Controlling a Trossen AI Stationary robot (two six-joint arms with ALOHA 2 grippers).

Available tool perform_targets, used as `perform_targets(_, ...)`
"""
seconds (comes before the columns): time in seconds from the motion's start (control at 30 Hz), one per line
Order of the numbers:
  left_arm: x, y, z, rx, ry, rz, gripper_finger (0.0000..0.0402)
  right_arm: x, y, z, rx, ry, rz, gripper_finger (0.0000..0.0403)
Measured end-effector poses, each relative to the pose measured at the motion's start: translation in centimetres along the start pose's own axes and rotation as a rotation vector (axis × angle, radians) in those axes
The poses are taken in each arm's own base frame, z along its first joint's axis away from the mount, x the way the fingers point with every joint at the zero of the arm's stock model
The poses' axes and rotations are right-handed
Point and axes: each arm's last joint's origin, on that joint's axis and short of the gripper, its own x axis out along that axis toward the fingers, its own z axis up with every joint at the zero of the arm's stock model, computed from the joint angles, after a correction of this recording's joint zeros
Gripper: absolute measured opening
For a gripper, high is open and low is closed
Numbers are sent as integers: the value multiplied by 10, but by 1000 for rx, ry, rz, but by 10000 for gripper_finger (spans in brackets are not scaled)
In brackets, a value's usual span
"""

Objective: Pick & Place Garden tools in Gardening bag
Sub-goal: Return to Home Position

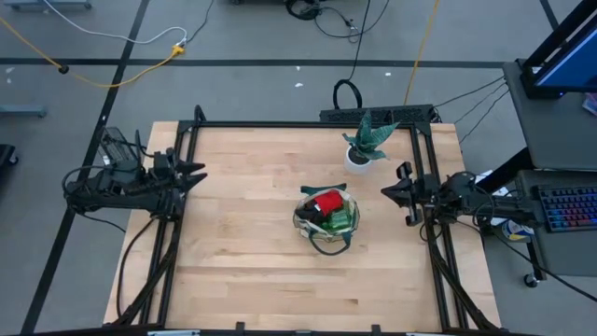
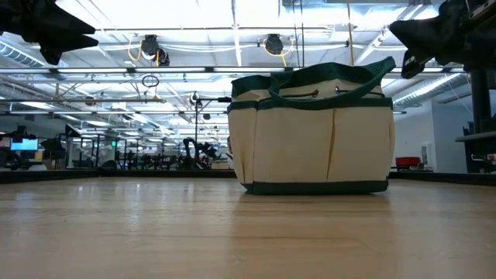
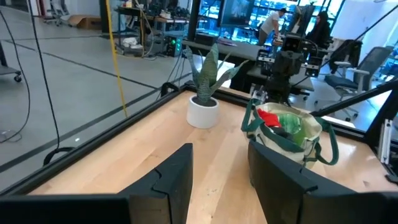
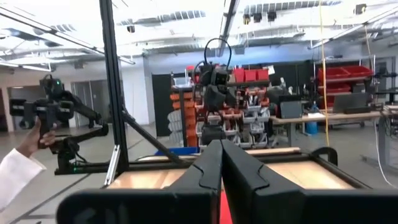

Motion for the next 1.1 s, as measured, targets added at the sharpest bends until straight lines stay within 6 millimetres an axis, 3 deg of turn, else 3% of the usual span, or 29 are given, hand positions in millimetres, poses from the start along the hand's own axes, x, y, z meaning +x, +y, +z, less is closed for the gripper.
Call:
perform_targets(0.33, 14, -10, -9, 109, -52, -238, 159, 0, 0, 1, -7, -8, -2, 4)
perform_targets(0.47, 18, -11, -15, 122, -53, -256, 159, 0, 0, 1, -8, -14, -2, 4)
perform_targets(1.1, 55, -14, -76, 99, -122, -361, 159, 0, 0, 1, -8, -13, -2, 4)
